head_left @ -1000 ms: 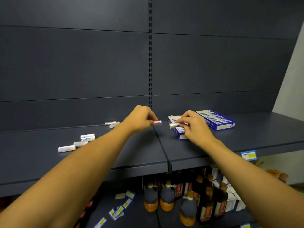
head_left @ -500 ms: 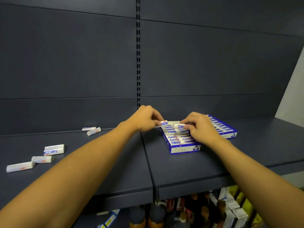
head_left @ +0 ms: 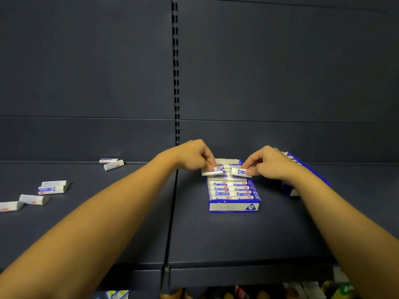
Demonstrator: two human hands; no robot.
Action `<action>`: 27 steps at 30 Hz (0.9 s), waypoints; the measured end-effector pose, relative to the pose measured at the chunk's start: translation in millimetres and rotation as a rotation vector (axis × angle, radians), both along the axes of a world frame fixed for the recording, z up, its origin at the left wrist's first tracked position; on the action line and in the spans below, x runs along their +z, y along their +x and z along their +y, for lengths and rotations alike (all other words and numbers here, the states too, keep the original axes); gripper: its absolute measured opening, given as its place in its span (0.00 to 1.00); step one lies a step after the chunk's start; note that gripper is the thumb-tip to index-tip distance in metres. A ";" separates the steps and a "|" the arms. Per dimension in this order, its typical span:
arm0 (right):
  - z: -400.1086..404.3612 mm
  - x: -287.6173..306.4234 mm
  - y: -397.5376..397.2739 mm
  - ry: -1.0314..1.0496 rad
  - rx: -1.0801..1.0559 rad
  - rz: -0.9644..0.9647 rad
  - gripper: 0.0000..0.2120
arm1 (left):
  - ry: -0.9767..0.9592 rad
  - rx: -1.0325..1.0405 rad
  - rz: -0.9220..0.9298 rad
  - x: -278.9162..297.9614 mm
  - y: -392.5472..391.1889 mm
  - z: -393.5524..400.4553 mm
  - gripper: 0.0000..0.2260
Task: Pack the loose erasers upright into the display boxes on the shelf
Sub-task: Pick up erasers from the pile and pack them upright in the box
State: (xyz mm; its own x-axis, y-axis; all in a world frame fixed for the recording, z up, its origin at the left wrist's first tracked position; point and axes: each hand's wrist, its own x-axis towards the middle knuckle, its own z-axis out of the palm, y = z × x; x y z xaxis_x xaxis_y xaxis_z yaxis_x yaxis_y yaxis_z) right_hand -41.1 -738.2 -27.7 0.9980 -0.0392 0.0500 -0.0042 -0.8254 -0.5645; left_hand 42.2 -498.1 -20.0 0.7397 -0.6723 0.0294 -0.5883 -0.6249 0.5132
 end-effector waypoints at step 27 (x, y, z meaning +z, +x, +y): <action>-15.3 -7.7 27.4 0.175 0.108 0.051 0.11 | 0.060 0.024 -0.078 -16.8 -11.6 -21.2 0.07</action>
